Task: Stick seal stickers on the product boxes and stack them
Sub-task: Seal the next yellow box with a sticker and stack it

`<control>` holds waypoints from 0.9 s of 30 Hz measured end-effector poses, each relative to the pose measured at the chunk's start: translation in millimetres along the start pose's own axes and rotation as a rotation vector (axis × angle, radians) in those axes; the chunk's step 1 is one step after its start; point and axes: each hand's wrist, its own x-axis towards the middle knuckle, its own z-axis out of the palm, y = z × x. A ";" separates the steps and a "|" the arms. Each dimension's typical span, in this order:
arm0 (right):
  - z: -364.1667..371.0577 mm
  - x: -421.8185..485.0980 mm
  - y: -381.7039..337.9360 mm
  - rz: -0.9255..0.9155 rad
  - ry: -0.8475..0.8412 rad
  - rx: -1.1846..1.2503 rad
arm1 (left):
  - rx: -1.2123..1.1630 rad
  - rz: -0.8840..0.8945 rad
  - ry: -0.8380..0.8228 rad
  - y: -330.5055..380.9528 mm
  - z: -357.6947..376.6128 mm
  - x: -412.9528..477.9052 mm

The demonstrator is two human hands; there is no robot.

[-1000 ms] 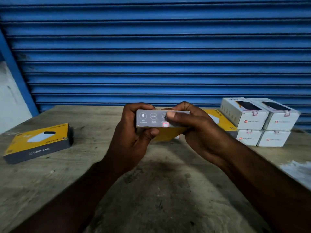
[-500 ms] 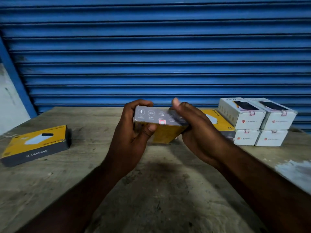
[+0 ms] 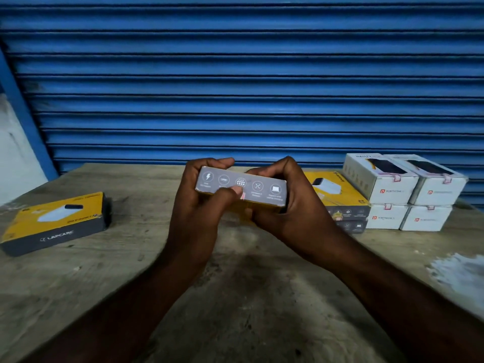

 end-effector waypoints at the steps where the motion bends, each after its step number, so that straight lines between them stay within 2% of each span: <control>1: 2.6 -0.4 -1.5 0.018 -0.009 0.041 | -0.021 -0.015 0.009 -0.9 -2.0 0.8; 7: 6.0 2.0 -3.0 0.064 0.116 0.078 | -0.064 0.001 -0.044 1.6 -0.3 -4.8; 14: -3.4 9.2 -1.0 0.159 0.067 0.411 | -0.054 0.037 -0.059 -1.0 5.1 -10.6; 17: -2.0 8.5 0.2 0.178 0.060 0.450 | 0.015 0.022 0.000 -2.4 6.4 -9.7; 25: 2.0 3.2 4.2 0.113 0.090 0.134 | -0.081 -0.006 -0.011 -5.4 0.0 -4.9; 27: 1.3 3.6 4.1 0.114 0.101 0.124 | -0.094 -0.007 -0.045 -3.7 0.2 -5.5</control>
